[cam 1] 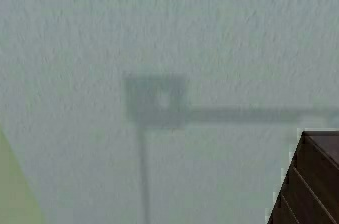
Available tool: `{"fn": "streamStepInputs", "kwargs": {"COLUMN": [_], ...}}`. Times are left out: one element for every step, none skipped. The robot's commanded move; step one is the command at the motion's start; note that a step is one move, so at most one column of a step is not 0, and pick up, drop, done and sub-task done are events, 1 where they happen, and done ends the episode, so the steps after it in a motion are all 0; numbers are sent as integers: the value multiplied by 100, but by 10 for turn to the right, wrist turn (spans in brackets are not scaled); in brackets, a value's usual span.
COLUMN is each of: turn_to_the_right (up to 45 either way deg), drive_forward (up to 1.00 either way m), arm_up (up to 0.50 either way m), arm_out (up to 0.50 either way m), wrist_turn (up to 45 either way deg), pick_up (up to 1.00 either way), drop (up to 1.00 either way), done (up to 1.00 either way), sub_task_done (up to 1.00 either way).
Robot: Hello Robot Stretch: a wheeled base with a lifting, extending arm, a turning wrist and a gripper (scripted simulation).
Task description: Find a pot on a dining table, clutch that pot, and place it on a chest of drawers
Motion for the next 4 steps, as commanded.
{"fn": "streamStepInputs", "kwargs": {"turn_to_the_right": [0,0,0,0], "drive_forward": [0,0,0,0], "arm_up": [0,0,0,0], "arm_out": [0,0,-10,0], "wrist_turn": [450,0,0,0], "pick_up": [0,0,0,0], "drop": [0,100,0,0], "done": [0,0,0,100], "sub_task_done": [0,0,0,0]}}
